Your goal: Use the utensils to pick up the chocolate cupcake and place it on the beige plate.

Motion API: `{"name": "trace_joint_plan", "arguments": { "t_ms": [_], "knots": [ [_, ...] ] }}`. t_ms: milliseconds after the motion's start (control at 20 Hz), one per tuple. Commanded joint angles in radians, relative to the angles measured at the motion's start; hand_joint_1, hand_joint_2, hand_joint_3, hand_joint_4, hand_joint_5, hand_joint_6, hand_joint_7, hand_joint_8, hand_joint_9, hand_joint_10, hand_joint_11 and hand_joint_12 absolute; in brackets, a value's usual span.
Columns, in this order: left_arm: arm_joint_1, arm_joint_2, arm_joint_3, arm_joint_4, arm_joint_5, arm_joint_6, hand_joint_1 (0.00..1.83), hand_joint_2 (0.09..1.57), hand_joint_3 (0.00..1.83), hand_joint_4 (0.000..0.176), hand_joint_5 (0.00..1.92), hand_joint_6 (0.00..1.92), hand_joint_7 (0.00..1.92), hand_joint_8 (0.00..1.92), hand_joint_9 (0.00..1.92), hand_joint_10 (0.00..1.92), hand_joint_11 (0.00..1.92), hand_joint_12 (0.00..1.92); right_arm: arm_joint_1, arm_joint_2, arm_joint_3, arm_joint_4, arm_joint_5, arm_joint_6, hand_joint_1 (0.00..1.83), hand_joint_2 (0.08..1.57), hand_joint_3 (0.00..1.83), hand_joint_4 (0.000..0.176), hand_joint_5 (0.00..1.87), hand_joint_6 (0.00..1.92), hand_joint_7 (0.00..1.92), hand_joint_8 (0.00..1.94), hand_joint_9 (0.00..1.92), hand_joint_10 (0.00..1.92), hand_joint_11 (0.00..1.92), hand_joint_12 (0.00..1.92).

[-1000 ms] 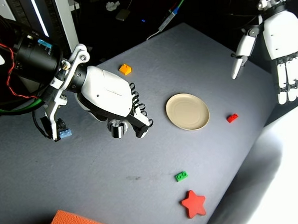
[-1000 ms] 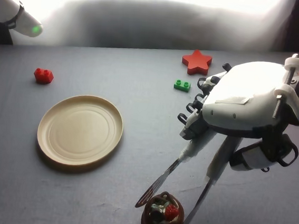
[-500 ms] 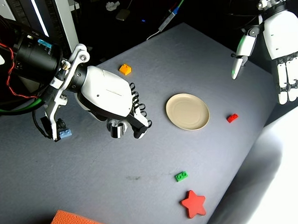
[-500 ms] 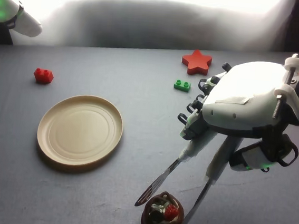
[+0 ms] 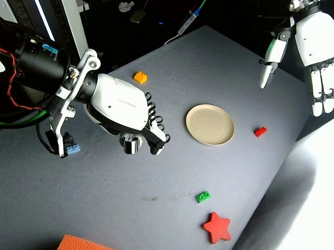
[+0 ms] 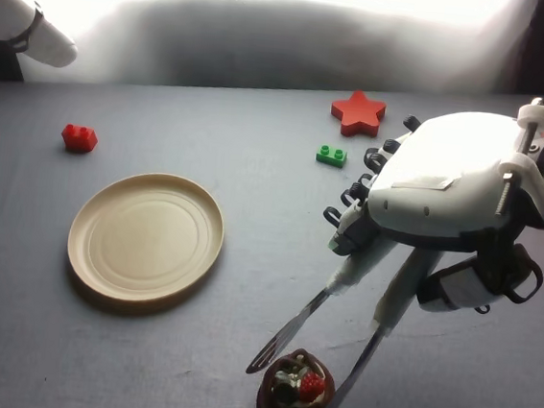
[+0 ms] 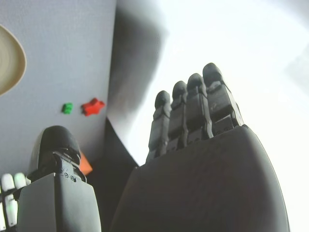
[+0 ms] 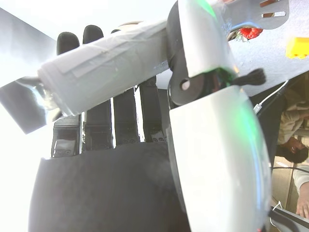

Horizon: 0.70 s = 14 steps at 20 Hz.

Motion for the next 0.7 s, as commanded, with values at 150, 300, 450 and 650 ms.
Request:
{"name": "trace_joint_plan", "arguments": {
  "t_ms": [150, 300, 450, 650],
  "knots": [
    [-0.016, 0.013, -0.002, 0.006, -0.103, 0.004, 0.39, 1.07, 0.00, 0.000, 0.12, 0.00, 0.10, 0.00, 0.07, 0.00, 0.00, 0.18, 0.007, 0.005, -0.004, -0.008, 0.094, 0.001, 1.28, 1.14, 0.00, 0.000, 0.77, 0.02, 0.82, 0.02, 0.86, 0.04, 0.45, 0.93],
    [-0.016, 0.013, -0.001, 0.006, -0.104, 0.007, 0.43, 1.07, 0.00, 0.000, 0.13, 0.01, 0.11, 0.01, 0.08, 0.00, 0.00, 0.17, 0.008, 0.006, -0.004, -0.008, 0.094, 0.001, 1.18, 1.21, 0.01, 0.000, 0.70, 1.36, 0.86, 1.18, 0.99, 0.06, 0.55, 0.99],
    [-0.016, 0.013, -0.001, 0.006, -0.103, 0.009, 0.41, 1.07, 0.00, 0.000, 0.11, 0.00, 0.09, 0.00, 0.07, 0.00, 0.00, 0.17, 0.008, 0.006, -0.005, -0.008, 0.094, 0.001, 1.42, 1.19, 0.00, 0.000, 0.70, 1.21, 0.80, 1.21, 0.87, 0.99, 0.67, 1.58],
    [-0.016, 0.013, -0.002, 0.006, -0.102, 0.009, 0.42, 1.07, 0.00, 0.000, 0.13, 0.00, 0.11, 0.00, 0.08, 0.00, 0.00, 0.19, 0.009, 0.007, -0.007, -0.008, 0.094, 0.001, 1.38, 1.13, 0.00, 0.000, 0.91, 0.95, 0.92, 1.04, 0.94, 1.25, 0.78, 1.22]
  ]
}}
